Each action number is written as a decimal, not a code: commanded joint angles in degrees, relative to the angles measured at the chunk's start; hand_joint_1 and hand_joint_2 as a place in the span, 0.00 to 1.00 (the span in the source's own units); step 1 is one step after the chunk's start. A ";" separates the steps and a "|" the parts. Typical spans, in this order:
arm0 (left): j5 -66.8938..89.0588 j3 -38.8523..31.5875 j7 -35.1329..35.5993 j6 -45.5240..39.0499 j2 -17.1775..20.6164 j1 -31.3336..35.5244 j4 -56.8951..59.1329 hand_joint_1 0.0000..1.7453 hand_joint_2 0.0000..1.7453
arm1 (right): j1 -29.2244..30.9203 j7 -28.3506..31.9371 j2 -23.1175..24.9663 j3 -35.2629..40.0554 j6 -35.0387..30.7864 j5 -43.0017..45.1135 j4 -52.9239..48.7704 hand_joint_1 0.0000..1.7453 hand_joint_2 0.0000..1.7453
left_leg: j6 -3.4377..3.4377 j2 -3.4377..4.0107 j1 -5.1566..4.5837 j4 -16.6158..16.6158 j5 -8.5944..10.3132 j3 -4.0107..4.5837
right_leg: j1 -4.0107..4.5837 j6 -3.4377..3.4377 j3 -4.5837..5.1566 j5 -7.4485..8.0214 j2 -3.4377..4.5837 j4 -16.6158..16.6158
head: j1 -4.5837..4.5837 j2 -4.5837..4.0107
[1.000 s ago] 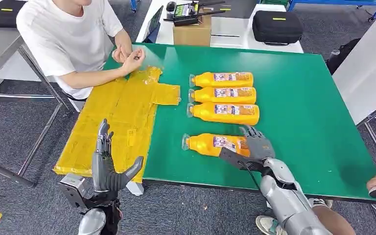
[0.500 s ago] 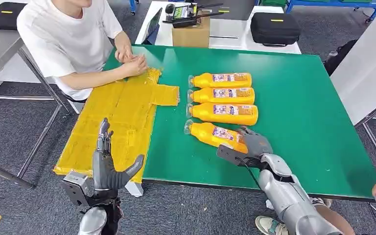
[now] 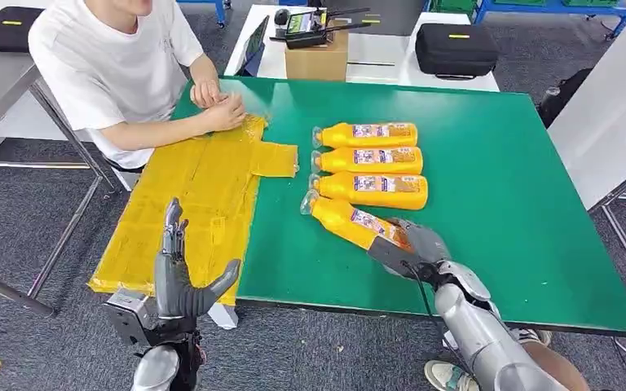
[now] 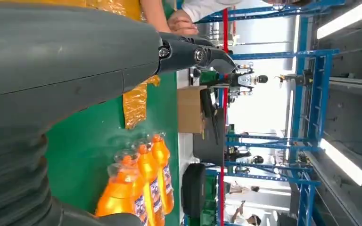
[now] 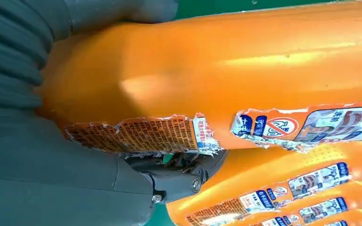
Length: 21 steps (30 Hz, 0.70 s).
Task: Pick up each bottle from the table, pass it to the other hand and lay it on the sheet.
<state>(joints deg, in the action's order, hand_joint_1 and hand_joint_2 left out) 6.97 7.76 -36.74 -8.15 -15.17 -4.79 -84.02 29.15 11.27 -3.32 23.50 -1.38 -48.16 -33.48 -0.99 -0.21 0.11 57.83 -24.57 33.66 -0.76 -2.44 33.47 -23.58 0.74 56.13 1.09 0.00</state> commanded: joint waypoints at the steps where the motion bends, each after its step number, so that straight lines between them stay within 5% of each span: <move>1: -1.30 0.16 0.67 -2.15 0.76 0.21 4.03 0.00 1.00 | -21.38 9.69 1.51 -8.16 7.03 20.12 -19.39 1.00 1.00 | 0.14 -0.47 0.14 -0.21 -0.01 -0.16 | 0.16 0.21 -0.36 -0.12 -0.54 -0.30 | 0.00 0.00; 8: -2.40 6.05 6.39 1.33 1.21 -3.76 0.89 0.00 1.00 | -34.75 11.38 9.83 -9.40 -3.63 27.50 -48.73 1.00 1.00 | 0.08 -0.16 0.07 0.00 -0.26 -0.10 | 0.07 0.09 -0.88 -0.22 -0.20 0.07 | 0.04 0.00; 13: -1.91 14.41 5.97 7.80 5.05 -3.06 2.03 0.00 1.00 | -35.04 18.07 11.25 -4.76 -9.88 24.16 -54.50 1.00 1.00 | 0.09 -0.12 0.03 0.05 -0.26 0.68 | 0.04 0.12 -0.12 -0.24 -0.20 0.18 | 0.04 0.00; 21: -1.80 14.67 5.94 7.94 5.09 -2.56 2.17 0.00 1.00 | -35.17 18.61 11.12 -4.00 -10.34 23.79 -54.74 1.00 1.00 | 0.06 -0.12 -0.03 -0.04 -0.15 0.86 | -0.05 0.06 0.03 -0.15 -0.17 0.06 | 0.02 0.00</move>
<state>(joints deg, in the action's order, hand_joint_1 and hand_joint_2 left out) 5.33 19.04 -31.08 -0.37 -13.49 -8.76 -83.84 -5.31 29.77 7.69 18.12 -11.39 -24.52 -84.26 -0.97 -0.31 0.08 57.83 -24.71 34.62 -0.81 -2.44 33.59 -23.68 0.63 56.21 1.11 0.00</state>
